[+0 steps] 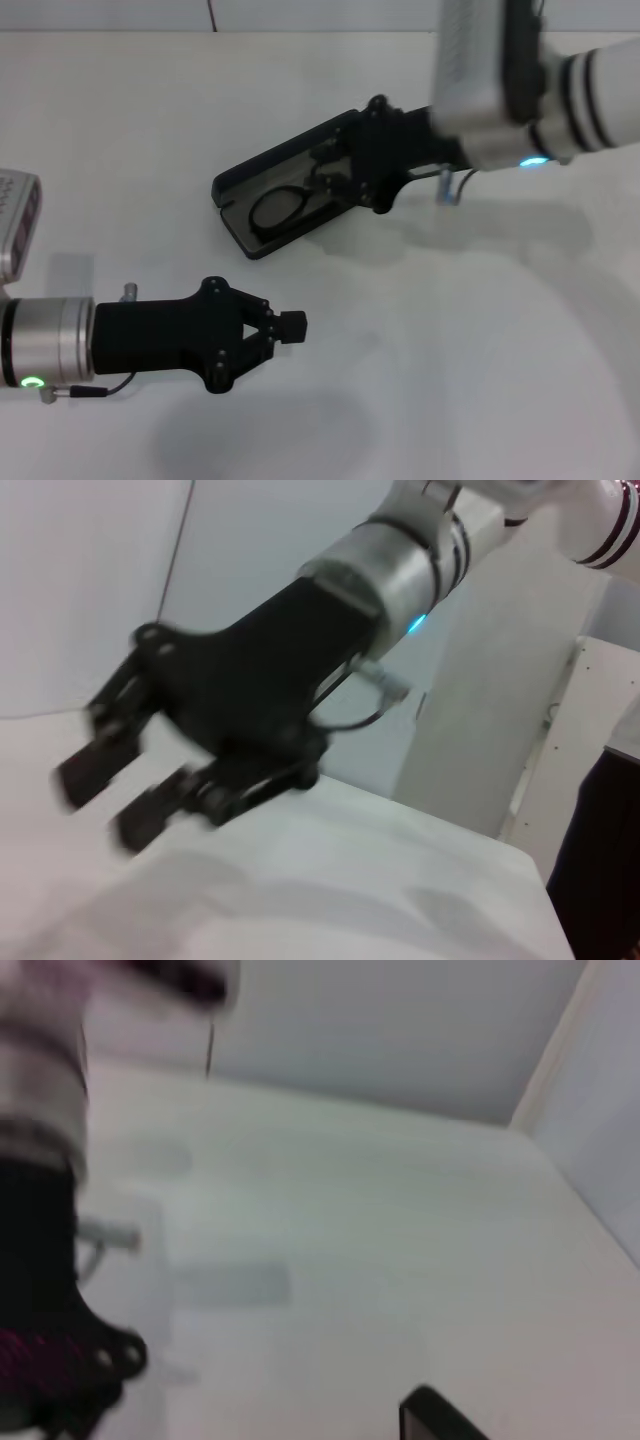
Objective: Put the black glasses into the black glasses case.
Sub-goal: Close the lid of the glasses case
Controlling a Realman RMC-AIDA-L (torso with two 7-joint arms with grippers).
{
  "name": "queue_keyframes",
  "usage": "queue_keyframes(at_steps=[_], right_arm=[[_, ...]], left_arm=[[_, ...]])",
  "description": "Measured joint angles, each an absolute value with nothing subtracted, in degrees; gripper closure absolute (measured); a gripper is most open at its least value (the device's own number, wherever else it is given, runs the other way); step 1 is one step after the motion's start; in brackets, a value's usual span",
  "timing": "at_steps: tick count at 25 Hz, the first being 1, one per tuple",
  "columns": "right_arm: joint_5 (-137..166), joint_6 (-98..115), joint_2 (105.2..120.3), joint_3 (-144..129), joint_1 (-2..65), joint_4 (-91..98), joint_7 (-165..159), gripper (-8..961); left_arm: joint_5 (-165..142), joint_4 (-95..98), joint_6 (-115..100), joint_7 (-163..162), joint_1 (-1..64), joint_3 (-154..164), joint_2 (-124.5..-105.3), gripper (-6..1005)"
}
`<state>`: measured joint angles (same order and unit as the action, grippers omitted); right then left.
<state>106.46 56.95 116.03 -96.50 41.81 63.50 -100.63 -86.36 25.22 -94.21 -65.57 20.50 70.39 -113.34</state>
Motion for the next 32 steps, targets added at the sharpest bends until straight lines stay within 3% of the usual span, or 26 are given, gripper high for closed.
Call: queue_keyframes(at_steps=[9,15,20,23,29,32], right_arm=[[92.33,70.89,115.85,-79.30,33.16,61.67,-97.63,699],[79.14,79.15,115.69,-72.53,27.43,48.29,-85.71,698],[76.07,85.03,115.70,-70.53,25.30,35.60,-71.93,572],[75.87,87.34,115.76,-70.46,24.40,30.81,-64.77,374],[75.90,89.93,115.78,-70.41,23.15,22.45,-51.83,143],[76.02,88.76,115.71,-70.39,22.59,20.57,-48.97,123]], left_arm=[[-86.63,25.10,-93.92,-66.03,20.48,64.96,-113.12,985],[-86.65,25.03,-91.27,-66.16,20.48,61.02,-113.50,985],[-86.65,24.97,-87.77,-66.17,20.84,60.30,-113.83,984],[-86.67,24.96,-85.85,-66.17,20.95,60.31,-114.18,984],[-86.73,24.89,-80.12,-66.18,21.01,60.20,-114.96,984],[-86.75,24.87,-77.40,-66.12,21.07,60.18,-115.37,984]])
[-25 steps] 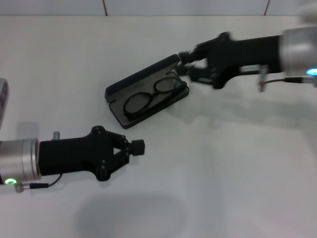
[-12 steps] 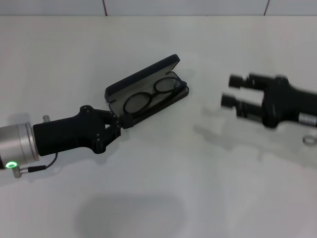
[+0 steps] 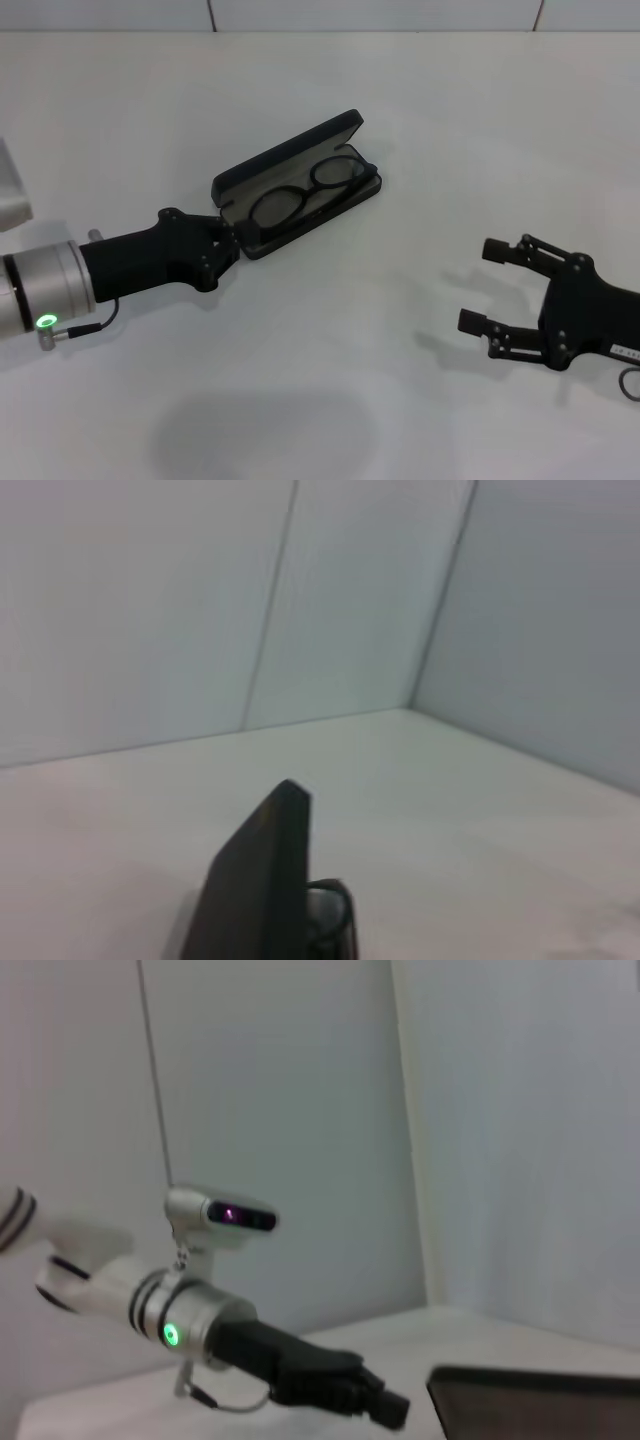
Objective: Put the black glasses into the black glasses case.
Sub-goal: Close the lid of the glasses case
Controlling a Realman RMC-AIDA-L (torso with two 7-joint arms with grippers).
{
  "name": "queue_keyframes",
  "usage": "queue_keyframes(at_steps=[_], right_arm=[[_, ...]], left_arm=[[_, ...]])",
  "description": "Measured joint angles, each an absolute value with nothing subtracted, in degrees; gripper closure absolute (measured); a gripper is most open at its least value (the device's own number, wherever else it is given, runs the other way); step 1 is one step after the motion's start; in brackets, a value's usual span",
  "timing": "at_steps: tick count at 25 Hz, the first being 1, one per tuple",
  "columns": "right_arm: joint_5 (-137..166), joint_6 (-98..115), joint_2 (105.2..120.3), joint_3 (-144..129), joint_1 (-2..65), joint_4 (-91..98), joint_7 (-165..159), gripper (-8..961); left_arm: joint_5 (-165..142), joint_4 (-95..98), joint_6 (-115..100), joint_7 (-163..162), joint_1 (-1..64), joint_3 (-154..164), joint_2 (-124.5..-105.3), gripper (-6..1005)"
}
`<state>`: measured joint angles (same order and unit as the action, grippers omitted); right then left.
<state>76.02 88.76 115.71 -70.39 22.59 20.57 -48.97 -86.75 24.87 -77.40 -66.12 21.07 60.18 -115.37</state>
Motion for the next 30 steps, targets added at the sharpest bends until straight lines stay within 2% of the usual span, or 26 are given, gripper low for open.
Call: queue_keyframes(at_steps=[8,20,30], right_arm=[[76.10,85.55,115.67,-70.52,21.83,20.08,-47.21,69],[76.12,85.85,115.66,-70.75,21.79,20.04,-47.24,69],[76.11,86.61,115.66,-70.82,21.79,20.04,-47.46,69]], left_arm=[[-86.75,24.87,-71.00,-65.60,22.45,60.43,-116.58,984],[-86.38,25.24,-61.32,-65.56,23.27,60.13,-117.56,983],[-85.89,25.67,-58.46,-64.35,24.19,59.55,-117.65,983]])
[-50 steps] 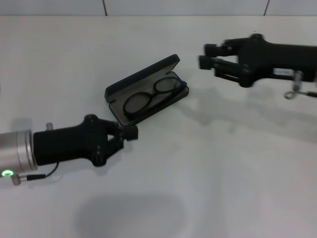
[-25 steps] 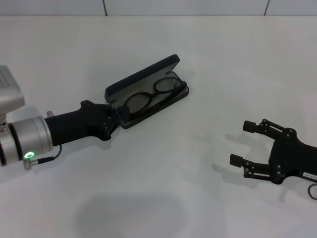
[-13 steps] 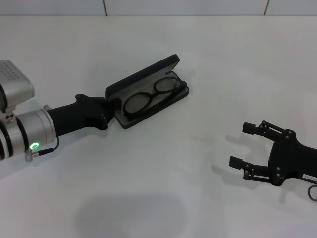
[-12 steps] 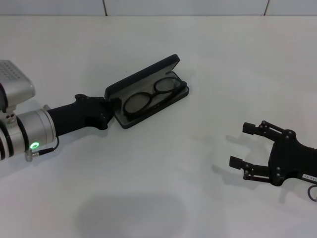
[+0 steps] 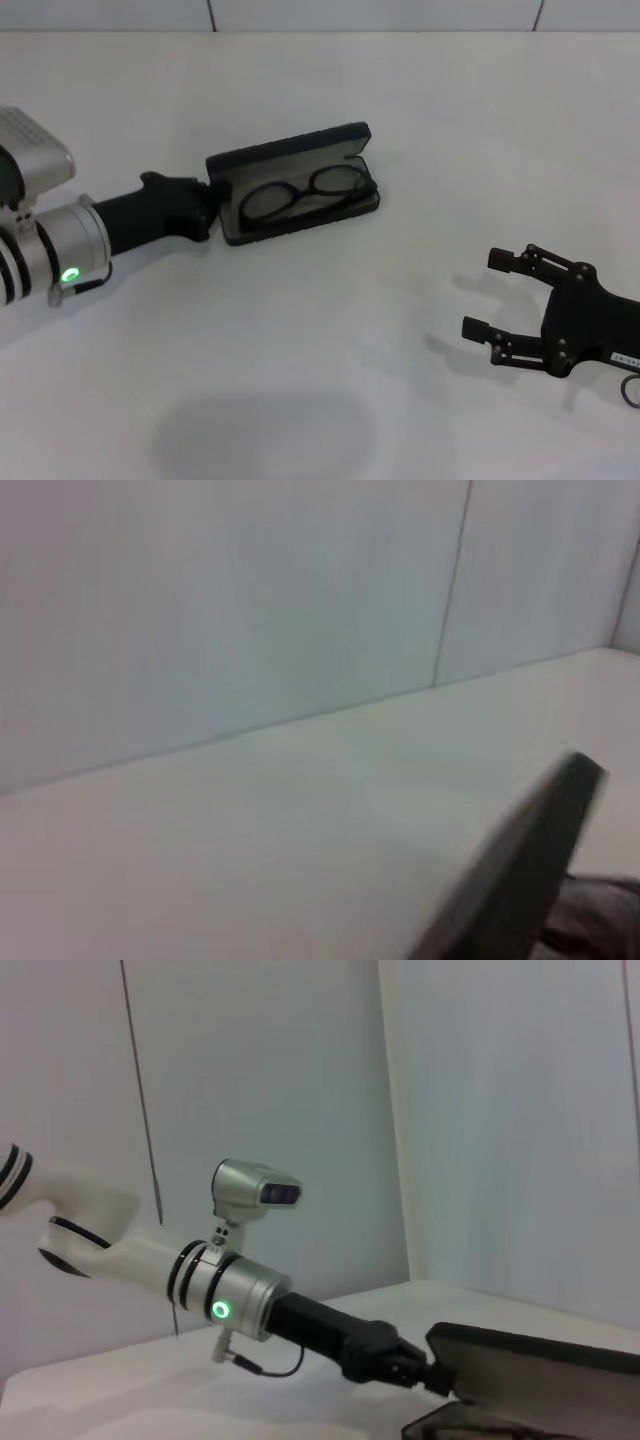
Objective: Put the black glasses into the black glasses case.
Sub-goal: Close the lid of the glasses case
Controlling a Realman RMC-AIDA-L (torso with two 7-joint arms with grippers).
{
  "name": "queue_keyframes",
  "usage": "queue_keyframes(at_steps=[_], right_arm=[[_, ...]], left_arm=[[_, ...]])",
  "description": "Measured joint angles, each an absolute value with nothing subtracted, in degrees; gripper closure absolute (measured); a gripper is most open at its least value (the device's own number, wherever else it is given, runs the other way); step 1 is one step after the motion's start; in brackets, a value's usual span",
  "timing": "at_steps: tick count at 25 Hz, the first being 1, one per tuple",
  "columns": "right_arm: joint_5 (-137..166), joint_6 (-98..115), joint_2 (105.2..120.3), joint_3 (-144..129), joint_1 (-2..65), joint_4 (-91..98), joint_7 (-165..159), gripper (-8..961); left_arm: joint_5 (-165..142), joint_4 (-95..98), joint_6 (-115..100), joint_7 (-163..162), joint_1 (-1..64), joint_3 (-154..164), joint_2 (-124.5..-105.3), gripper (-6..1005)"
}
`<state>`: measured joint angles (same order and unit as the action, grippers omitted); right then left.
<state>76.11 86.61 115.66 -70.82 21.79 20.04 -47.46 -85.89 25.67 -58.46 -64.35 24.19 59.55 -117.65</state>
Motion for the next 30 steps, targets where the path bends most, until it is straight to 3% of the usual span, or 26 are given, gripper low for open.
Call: queue_keyframes(at_steps=[19,25,30], right_arm=[[76.20,87.46,115.71,-71.29,21.67,19.95,-47.46,69],[76.14,87.46,115.67,-70.96,21.61,19.98,-47.46,69],[75.96,87.00,115.66,-70.83,21.76,20.02,-47.46,69]], left_arm=[[-85.26,25.66,-58.26,-61.21,24.74,53.54,-118.83,982],[-85.24,29.61,-64.53,-65.61,20.90,53.52,-118.39,982],[-87.98,42.32,-67.28,-83.51,17.11,54.00,-119.32,981]])
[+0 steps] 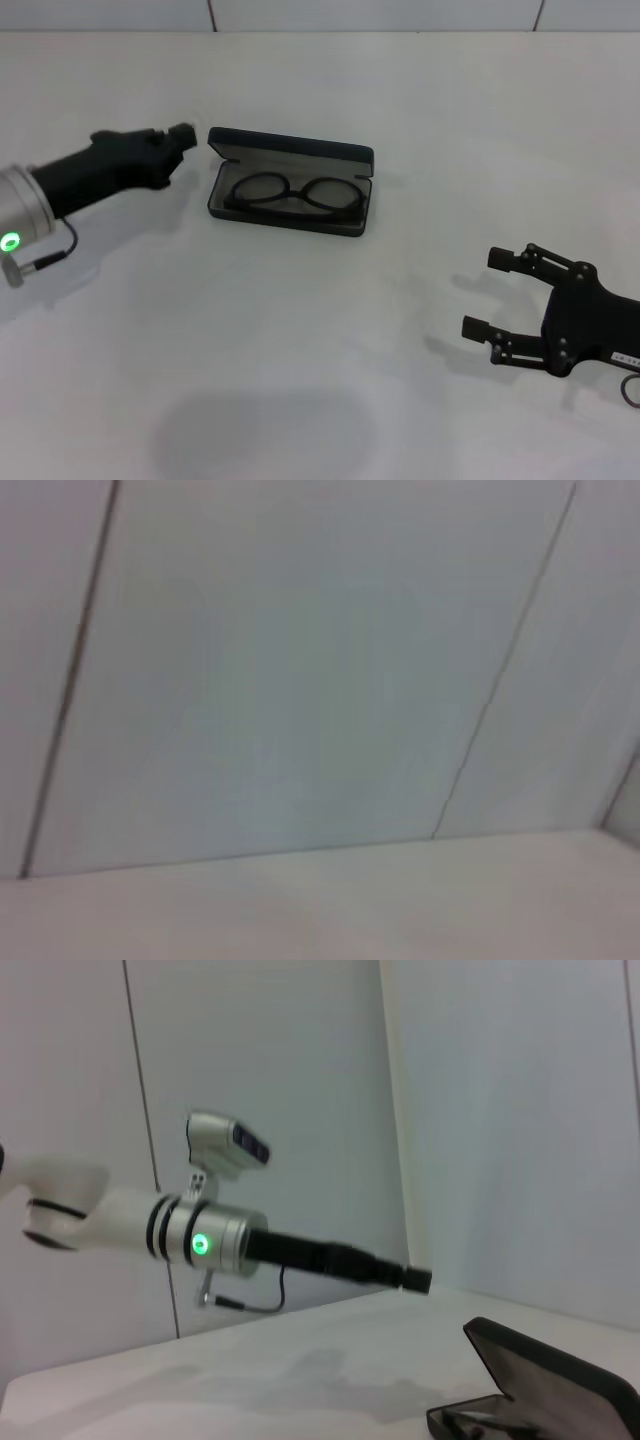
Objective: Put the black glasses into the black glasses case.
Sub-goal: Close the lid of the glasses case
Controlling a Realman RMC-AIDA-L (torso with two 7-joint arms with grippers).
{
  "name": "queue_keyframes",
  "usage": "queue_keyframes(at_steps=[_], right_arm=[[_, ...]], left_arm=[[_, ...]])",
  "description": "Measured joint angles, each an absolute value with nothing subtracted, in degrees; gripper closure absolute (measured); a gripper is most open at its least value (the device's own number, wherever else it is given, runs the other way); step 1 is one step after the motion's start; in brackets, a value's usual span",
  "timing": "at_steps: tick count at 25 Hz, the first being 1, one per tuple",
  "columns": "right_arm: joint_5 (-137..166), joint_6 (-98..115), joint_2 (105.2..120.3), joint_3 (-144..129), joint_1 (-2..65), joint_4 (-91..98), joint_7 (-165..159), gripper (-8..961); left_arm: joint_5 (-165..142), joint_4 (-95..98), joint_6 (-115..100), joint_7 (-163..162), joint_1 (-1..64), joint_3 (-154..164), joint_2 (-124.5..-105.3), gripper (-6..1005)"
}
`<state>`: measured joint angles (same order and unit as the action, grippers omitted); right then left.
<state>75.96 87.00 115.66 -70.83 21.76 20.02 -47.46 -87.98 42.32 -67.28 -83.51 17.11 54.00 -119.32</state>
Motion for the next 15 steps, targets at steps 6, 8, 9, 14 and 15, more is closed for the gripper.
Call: queue_keyframes(at_steps=[6,8,9,14,15], right_arm=[[75.81,85.59,115.66,-70.75,22.11,20.08,-47.46,69],[75.76,85.42,115.66,-70.75,22.20,20.08,-47.46,69],[75.74,85.35,115.66,-70.75,22.20,20.08,-47.46,69],[75.70,84.77,115.66,-70.75,22.23,20.14,-47.46,69],[75.69,84.64,115.66,-70.75,22.23,20.14,-47.46,69]], left_arm=[[-89.48,52.00,-64.76,-96.12,17.40,59.17,-119.89,981],[-89.56,54.01,-61.12,-99.41,17.76,62.04,-119.92,981],[-89.56,55.49,-58.23,-101.69,17.95,64.58,-119.88,981],[-93.28,59.71,-48.50,-110.74,19.60,73.39,-119.71,981],[-95.51,60.54,-46.48,-113.04,19.95,74.89,-119.78,981]])
